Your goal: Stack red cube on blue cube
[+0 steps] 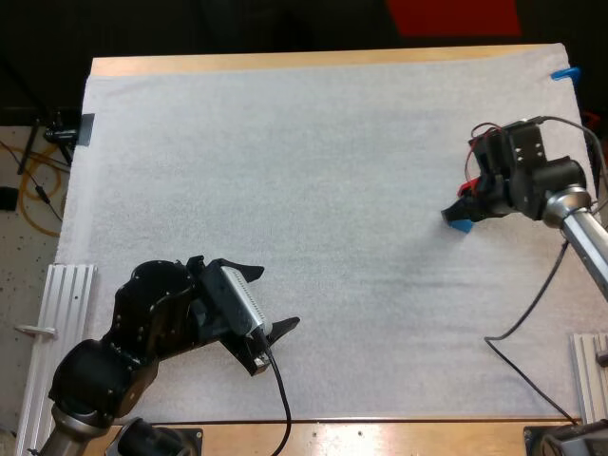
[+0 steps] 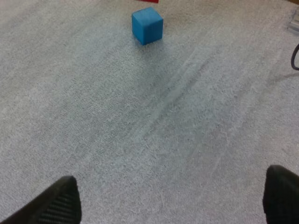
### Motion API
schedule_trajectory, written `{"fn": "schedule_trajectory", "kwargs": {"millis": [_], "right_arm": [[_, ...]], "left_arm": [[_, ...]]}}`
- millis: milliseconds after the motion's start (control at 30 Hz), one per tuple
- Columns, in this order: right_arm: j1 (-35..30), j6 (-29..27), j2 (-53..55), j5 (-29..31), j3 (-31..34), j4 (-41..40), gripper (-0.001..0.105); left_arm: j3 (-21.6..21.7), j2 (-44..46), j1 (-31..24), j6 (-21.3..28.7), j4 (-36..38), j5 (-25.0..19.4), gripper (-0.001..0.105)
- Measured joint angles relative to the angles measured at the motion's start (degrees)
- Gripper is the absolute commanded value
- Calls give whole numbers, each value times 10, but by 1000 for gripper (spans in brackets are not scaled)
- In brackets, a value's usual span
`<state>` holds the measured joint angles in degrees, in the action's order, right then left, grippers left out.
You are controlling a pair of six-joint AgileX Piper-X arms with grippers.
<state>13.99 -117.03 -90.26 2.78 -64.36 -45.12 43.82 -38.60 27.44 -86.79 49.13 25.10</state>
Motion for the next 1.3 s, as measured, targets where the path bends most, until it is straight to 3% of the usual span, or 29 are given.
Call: {"fn": "schedule_trajectory", "kwargs": {"millis": [267, 333, 400, 467, 567, 867, 1100, 1233, 1300], "right_arm": [[0, 5, -38, -19, 0, 3, 19], [0, 7, -38, -21, 0, 5, 26], [0, 8, -38, -21, 0, 11, 45], [0, 9, -38, -21, 0, 12, 56], [0, 8, -38, -21, 0, 12, 63], [0, 8, -29, -10, 0, 2, 63], [1, 13, 64, -14, 0, -35, 63], [1, 14, 108, -20, 0, -37, 63], [-7, 18, 125, -22, 0, -21, 63]], "left_arm": [[0, 0, 0, 0, 0, 0, 76], [0, 0, 0, 0, 0, 0, 76], [0, 0, 0, 0, 0, 0, 76], [0, 0, 0, 0, 0, 0, 76], [0, 0, 0, 0, 0, 0, 76], [0, 0, 0, 0, 0, 0, 76], [0, 0, 0, 0, 0, 0, 76], [0, -4, -10, -1, -8, -35, 76], [0, -12, -50, -4, -27, -47, 76]]}}
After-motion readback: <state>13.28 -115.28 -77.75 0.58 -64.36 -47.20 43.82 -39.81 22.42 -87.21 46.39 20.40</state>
